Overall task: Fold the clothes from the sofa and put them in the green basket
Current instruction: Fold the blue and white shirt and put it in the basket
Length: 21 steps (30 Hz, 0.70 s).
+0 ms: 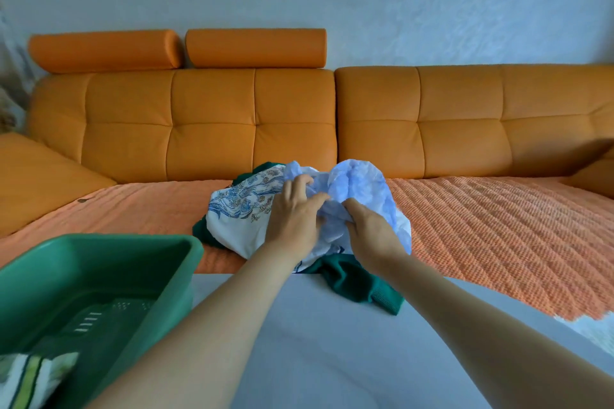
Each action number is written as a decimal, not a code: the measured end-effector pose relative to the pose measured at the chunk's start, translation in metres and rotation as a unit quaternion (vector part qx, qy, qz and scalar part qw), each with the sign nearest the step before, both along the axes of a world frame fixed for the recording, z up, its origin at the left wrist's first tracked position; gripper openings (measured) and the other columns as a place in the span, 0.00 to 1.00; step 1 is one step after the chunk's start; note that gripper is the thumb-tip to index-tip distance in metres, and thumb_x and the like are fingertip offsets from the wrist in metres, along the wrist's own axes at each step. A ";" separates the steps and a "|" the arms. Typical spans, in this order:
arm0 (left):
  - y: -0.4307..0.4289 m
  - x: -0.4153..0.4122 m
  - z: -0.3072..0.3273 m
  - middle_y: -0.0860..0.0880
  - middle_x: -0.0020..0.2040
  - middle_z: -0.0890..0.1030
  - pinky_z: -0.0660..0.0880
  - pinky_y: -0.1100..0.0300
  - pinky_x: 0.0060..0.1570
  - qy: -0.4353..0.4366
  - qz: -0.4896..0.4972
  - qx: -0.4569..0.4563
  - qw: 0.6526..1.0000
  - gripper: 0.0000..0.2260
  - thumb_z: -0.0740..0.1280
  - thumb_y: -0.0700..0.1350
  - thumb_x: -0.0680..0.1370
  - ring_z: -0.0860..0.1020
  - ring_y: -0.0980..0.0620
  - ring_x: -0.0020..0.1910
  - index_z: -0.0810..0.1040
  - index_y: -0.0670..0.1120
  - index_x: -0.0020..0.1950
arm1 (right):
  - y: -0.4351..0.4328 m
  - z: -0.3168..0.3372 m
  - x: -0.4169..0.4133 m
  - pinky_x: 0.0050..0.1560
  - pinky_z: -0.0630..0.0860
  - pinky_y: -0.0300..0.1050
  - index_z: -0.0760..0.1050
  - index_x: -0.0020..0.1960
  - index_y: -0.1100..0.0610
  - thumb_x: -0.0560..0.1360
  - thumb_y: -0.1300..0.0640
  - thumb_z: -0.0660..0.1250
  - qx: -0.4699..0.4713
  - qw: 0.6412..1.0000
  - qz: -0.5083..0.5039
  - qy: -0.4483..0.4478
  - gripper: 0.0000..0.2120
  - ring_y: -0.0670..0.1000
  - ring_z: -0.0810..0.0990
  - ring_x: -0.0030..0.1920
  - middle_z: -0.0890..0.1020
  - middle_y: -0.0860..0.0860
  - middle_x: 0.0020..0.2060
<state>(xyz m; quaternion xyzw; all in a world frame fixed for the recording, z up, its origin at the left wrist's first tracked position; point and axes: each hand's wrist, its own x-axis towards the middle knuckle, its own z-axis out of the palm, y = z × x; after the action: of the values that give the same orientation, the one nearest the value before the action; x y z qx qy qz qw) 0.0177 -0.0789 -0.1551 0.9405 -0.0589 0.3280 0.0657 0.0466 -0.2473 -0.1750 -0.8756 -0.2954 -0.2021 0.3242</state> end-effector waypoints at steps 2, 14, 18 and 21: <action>-0.003 -0.025 0.011 0.45 0.62 0.76 0.68 0.51 0.52 0.012 -0.031 0.000 0.999 0.07 0.66 0.37 0.75 0.72 0.41 0.59 0.81 0.43 0.50 | -0.012 0.006 -0.029 0.37 0.70 0.53 0.66 0.42 0.57 0.78 0.65 0.56 -0.008 1.000 0.005 0.001 0.07 0.55 0.74 0.35 0.75 0.52 0.33; -0.016 -0.204 -0.019 0.49 0.43 0.78 0.72 0.52 0.39 0.306 -0.065 -0.092 0.945 0.06 0.59 0.40 0.75 0.76 0.44 0.44 0.72 0.51 0.48 | -0.054 -0.007 -0.196 0.47 0.72 0.42 0.69 0.66 0.42 0.71 0.49 0.67 -0.237 0.958 0.006 0.163 0.23 0.53 0.80 0.53 0.81 0.47 0.52; -0.020 -0.240 -0.033 0.52 0.52 0.81 0.77 0.53 0.48 0.368 -0.070 -0.134 0.918 0.15 0.63 0.41 0.75 0.79 0.49 0.49 0.77 0.57 0.58 | -0.057 -0.011 -0.230 0.49 0.71 0.42 0.74 0.61 0.43 0.72 0.41 0.67 -0.272 0.923 0.040 0.271 0.18 0.49 0.76 0.50 0.76 0.43 0.48; -0.022 -0.254 -0.038 0.54 0.60 0.80 0.77 0.58 0.43 0.475 -0.074 -0.091 0.872 0.22 0.70 0.45 0.73 0.79 0.51 0.53 0.75 0.60 0.66 | -0.059 -0.010 -0.247 0.54 0.76 0.48 0.81 0.51 0.50 0.73 0.41 0.62 -0.242 0.913 0.057 0.323 0.16 0.51 0.78 0.51 0.81 0.48 0.49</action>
<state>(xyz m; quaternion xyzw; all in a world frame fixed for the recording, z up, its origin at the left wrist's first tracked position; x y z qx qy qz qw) -0.2368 -0.1012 -0.1933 0.9657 -0.0593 -0.1603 0.1954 -0.2000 -0.3060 -0.1854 -0.9263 -0.2641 0.1888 0.1911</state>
